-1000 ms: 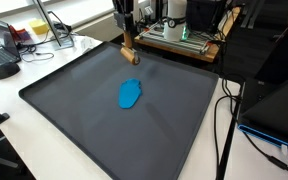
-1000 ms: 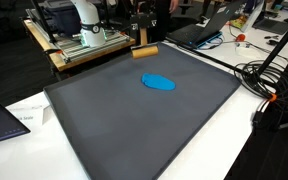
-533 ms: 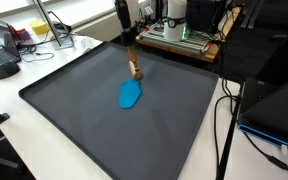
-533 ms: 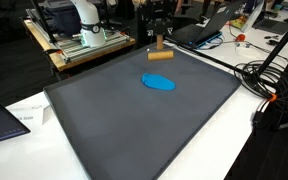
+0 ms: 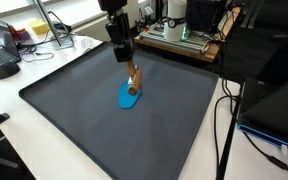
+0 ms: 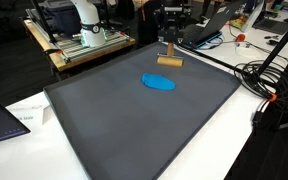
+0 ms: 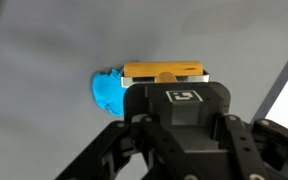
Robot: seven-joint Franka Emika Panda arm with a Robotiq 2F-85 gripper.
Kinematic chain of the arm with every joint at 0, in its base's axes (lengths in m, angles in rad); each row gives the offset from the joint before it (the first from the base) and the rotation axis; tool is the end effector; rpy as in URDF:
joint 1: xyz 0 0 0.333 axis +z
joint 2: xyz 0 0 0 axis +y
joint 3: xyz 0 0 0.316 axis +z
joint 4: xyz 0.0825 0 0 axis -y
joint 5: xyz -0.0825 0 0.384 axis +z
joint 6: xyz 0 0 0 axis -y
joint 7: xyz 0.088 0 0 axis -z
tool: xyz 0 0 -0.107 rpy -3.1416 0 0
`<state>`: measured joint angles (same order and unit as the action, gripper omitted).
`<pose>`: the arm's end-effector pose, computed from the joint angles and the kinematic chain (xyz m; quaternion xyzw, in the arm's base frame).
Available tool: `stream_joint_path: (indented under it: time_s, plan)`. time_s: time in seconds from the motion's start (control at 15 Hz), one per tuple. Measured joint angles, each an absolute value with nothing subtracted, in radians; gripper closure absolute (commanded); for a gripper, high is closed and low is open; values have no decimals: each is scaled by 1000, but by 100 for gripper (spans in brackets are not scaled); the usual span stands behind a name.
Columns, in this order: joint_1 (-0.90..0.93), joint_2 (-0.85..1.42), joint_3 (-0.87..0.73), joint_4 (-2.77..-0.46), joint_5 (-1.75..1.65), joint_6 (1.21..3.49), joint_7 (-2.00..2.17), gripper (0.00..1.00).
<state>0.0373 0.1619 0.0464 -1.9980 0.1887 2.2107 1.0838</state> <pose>0.5886 0.0549 0.3851 -0.8469 0.5250 0.0235 0.0812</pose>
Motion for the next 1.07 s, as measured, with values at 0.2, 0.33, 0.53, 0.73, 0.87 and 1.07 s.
stream_joint_path:
  time_s: [0.2, 0.33, 0.53, 0.73, 0.87, 1.07]
  plan:
    - [46, 219, 33, -1962, 172, 2211, 1159, 53]
    - [47, 236, 30, -1959, 170, 2211, 1161, 53]
    - [48, 236, 30, -1960, 170, 2211, 1161, 53]
    - [48, 237, 30, -1961, 170, 2211, 1161, 78]
    - [48, 247, 28, -1960, 170, 2211, 1161, 78]
    - [48, 275, 18, -1959, 167, 2219, 1164, 78]
